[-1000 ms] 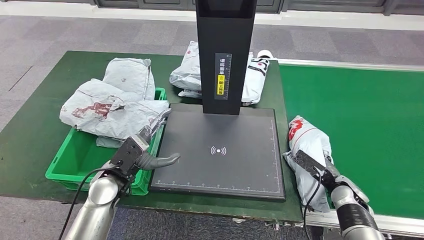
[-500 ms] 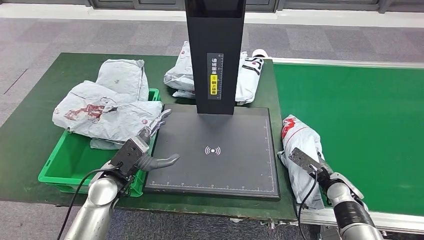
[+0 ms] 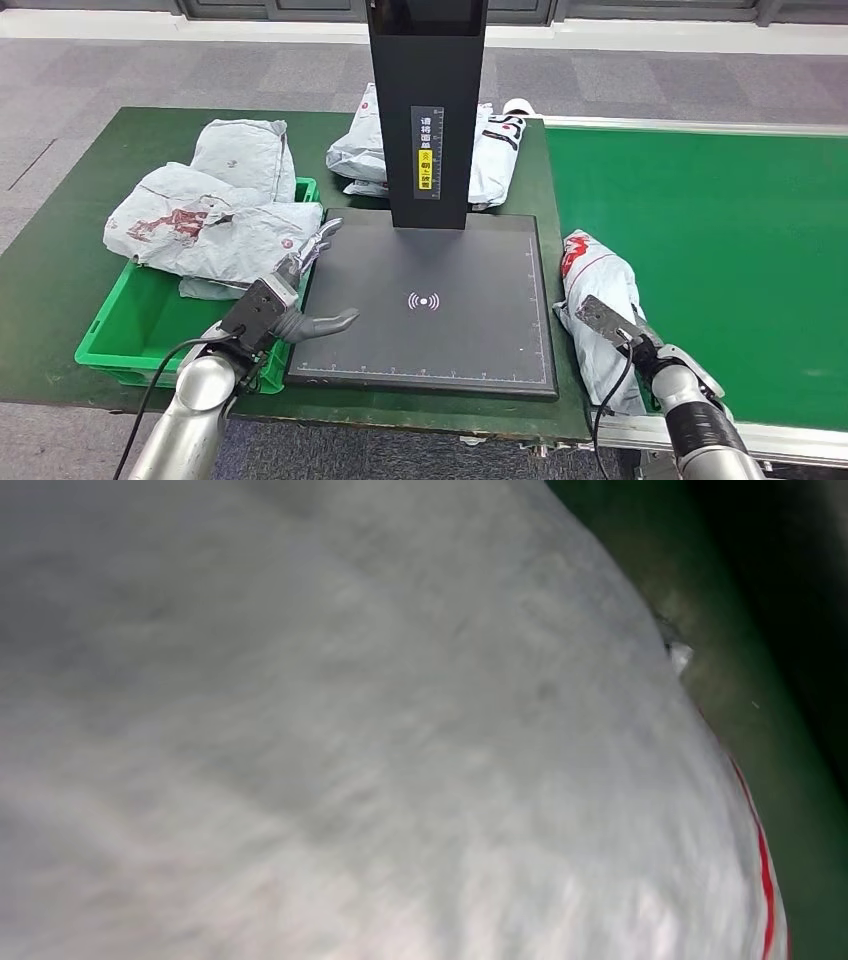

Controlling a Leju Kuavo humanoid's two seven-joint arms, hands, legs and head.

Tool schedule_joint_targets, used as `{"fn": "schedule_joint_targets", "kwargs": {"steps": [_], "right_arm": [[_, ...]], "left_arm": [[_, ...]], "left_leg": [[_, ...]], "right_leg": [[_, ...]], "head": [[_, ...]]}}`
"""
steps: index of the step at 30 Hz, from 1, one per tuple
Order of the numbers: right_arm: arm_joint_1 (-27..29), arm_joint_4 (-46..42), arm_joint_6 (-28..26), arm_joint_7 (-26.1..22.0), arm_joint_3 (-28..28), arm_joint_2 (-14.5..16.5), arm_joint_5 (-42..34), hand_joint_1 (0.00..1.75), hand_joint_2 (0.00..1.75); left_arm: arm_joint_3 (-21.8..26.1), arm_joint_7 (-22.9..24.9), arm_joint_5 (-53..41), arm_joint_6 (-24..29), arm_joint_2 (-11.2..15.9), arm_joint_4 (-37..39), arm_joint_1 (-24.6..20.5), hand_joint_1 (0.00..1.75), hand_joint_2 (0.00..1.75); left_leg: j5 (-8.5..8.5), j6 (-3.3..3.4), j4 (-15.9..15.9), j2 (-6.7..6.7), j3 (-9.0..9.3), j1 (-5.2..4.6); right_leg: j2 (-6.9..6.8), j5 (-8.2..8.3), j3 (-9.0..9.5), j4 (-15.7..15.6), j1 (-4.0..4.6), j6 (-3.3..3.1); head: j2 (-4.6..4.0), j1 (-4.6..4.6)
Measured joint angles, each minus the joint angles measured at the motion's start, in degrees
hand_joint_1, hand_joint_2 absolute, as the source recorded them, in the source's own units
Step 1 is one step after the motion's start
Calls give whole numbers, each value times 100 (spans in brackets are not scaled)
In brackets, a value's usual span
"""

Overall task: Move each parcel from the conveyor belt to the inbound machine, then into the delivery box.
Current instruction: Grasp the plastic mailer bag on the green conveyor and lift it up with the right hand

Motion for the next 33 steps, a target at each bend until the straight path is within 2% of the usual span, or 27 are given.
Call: {"fn": "schedule_joint_targets", "kwargs": {"steps": [5,20,33], "right_arm": [[82,-196,-18,21,76,4,-460,175,175],[88,-327,-22,43,197,48,-572,175,175],[250,-496,-273,273,479,38,-1659,175,175]], "left_arm": [[0,-103,-115,15,22,-20,91,0,175],[0,-120,-118,16,43,-21,115,0,175],[18,-136,-170,33,54,-21,176,0,175]], "left_leg": [[-4,-6,0,12,3,0],[6,-12,2,-22,42,-1],[6,-12,2,-24,34,-1]], "right_leg": [[14,1,-3,0,0,-6],[-19,0,-5,4,-2,-7],[-22,0,-13,4,-2,-8]], "head": [[1,-1],[-1,-1],[-1,-1]]}}
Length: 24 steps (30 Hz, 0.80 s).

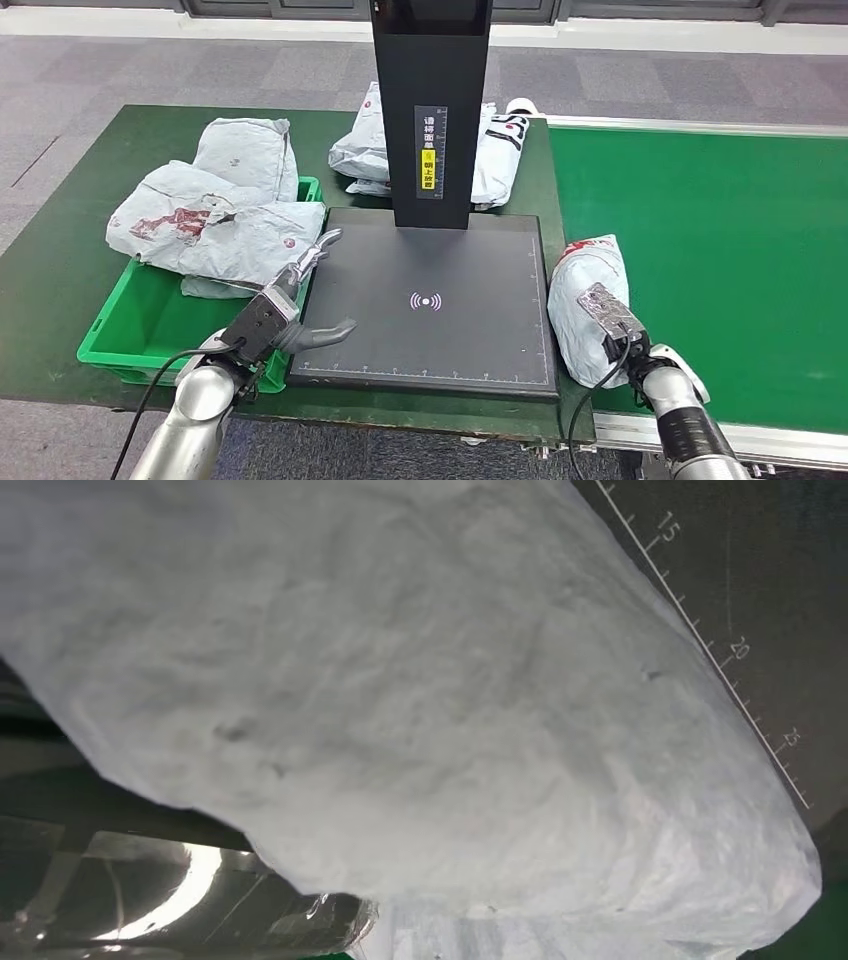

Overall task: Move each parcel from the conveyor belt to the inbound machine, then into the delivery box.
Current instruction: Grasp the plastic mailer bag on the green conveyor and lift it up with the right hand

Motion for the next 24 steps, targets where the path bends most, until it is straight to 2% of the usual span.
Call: {"fn": "schedule_joint_targets", "kwargs": {"steps": [3,5,6,8,11,14,18,24], "right_arm": [[86,-132,-163,-198,-13,16,-406,175,175],[298,-621,-572,-434,-91,102,-1058,175,175],[436,-1042,-798,-408,-139,167,-1354,175,175],[701,-2043,-1129,-49,-192,281,-1656,175,175],[1006,-3427,-1391,330,-193,392,-1739,175,175],[1196,-4270,-1574,340,-193,464,-1677,175,175],[1346,-4882,-1833,239,-193,538,-1520,175,175],[1437,-5285,-2042,227,-193,581,-1395,175,175]], "left_arm": [[22,-1,-54,92,1,-6,26,0,175],[69,13,-151,261,-4,-68,121,0,175],[97,27,-199,328,-7,-122,194,0,175],[141,48,-273,379,-14,-236,335,0,175],[179,52,-335,381,-45,-328,454,0,175],[206,57,-372,384,-76,-364,481,0,175],[207,87,-421,391,-130,-385,483,0,175],[207,138,-461,392,-177,-398,483,0,175]], "left_leg": [[0,0,0,-1,-4,0],[0,0,0,-3,-14,-1],[0,-1,0,-3,-17,-2],[0,-2,0,-8,-22,-4],[2,-5,0,-30,-29,-4],[2,-5,0,-37,-32,-5],[5,-1,0,-39,-32,-14],[9,7,4,-39,-32,-28]], "right_leg": [[-1,0,-1,1,-1,0],[-2,-1,-7,3,-3,-2],[-2,-3,-13,5,-4,-3],[-7,-7,-28,6,-6,-8],[-29,-15,-33,7,-5,-12],[-36,-17,-32,7,-5,-11],[-39,-16,-30,6,-7,-8],[-39,-11,-29,5,-15,-1]], "head": [[0,1],[1,1],[1,0],[1,-2],[1,-2],[1,-1],[1,-1],[0,0]]}}
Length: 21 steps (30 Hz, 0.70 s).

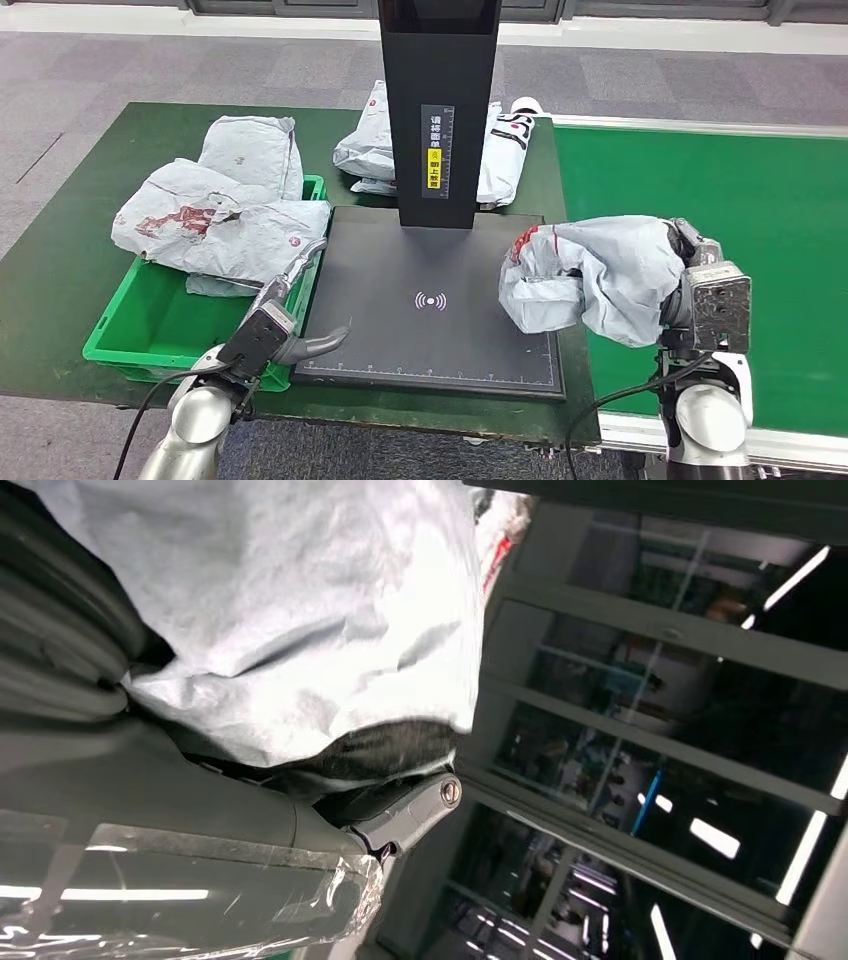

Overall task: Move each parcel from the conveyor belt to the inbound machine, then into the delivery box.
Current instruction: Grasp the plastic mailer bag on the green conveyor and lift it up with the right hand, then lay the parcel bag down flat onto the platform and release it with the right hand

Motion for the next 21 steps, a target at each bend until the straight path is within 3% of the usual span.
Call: {"fn": "schedule_joint_targets", "kwargs": {"steps": [8,14,21], "right_arm": [[-149,-48,-340,-32,0,32,110,175,175],[-838,709,-382,20,4,58,34,175,175],[-1052,1089,-424,13,52,63,-11,175,175]], "left_arm": [[0,17,-4,2,-54,2,-6,0,175],[-46,14,-4,0,-104,67,-91,0,175],[-97,13,-4,-1,-113,113,-120,0,175]], "left_leg": [[1,3,1,1,-5,-5],[14,12,1,-7,-6,-5],[17,12,1,-27,-15,-5]], "right_leg": [[0,2,1,0,0,2],[-9,9,3,1,0,7],[-35,8,3,1,1,8]], "head": [[-1,0],[1,0],[0,0]]}}
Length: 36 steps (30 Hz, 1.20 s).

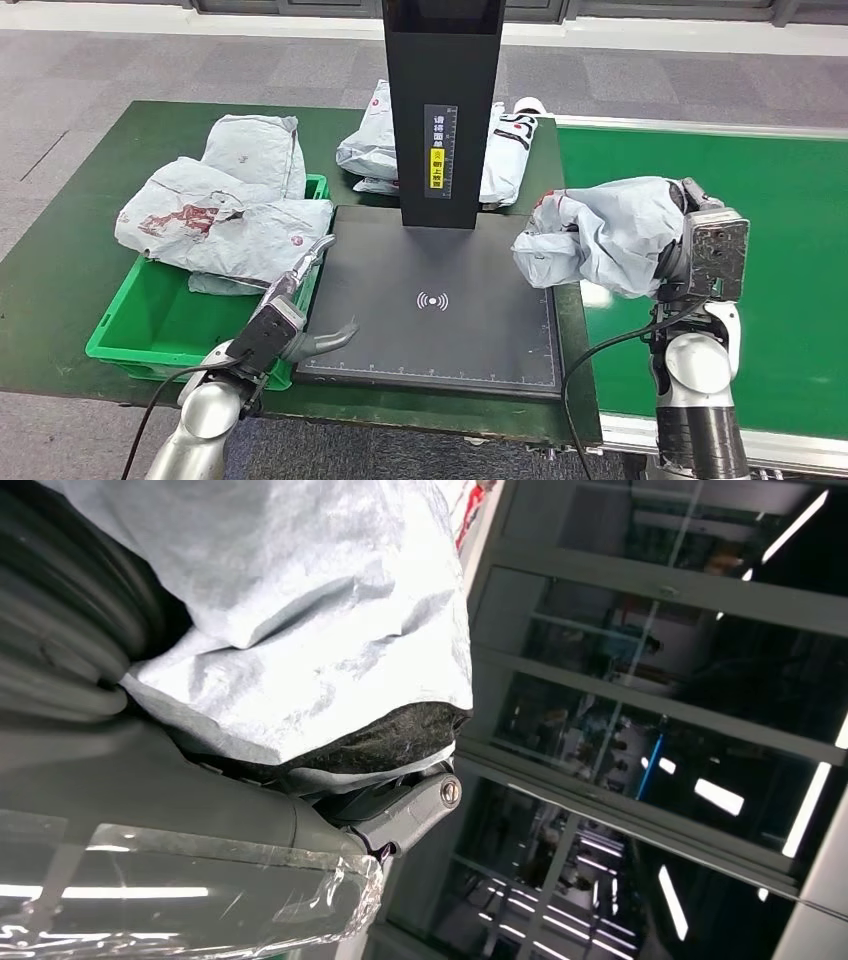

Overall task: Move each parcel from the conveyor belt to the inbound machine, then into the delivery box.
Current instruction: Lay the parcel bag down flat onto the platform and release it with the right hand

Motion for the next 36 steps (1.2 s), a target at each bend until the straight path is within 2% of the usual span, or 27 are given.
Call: {"fn": "schedule_joint_targets", "kwargs": {"steps": [4,10,14,20,24,28,36], "right_arm": [[-301,424,158,127,95,20,-75,175,175],[-1432,2058,312,237,573,200,-209,175,175],[-1905,2866,295,255,863,371,-241,175,175],[-2362,3705,523,370,1303,769,-303,175,175],[-2482,3947,848,422,1688,1109,-483,173,175],[-2488,4006,1140,477,1891,1324,-752,1,175],[-2528,4236,1925,525,2246,1589,-1569,0,175]], "left_arm": [[-35,-24,35,-33,0,39,-45,0,175],[-280,-87,211,-101,-6,165,-234,0,175],[-415,-105,287,-93,-5,236,-260,0,175],[-601,-78,384,-87,-12,382,-422,0,175],[-707,-39,435,-83,-23,506,-553,0,175],[-755,-48,471,-39,-21,543,-558,0,175],[-756,-68,492,-10,-17,607,-564,0,175]], "left_leg": [[0,0,0,1,-7,0],[25,5,2,-2,-8,0],[30,4,2,-11,-11,0],[30,3,2,-8,-17,0],[30,3,2,-7,-18,1],[30,3,2,-7,-21,1],[30,3,2,-9,-22,1]], "right_leg": [[3,2,-4,0,-1,2],[2,19,-8,0,-1,4],[-6,20,-7,1,1,4],[-6,20,-17,2,1,4],[-4,19,-19,2,2,4],[-5,19,-21,2,2,3],[-6,19,-21,1,1,4]], "head": [[1,0],[0,-1],[1,-1],[1,-1],[0,0],[0,-1],[0,-1]]}}
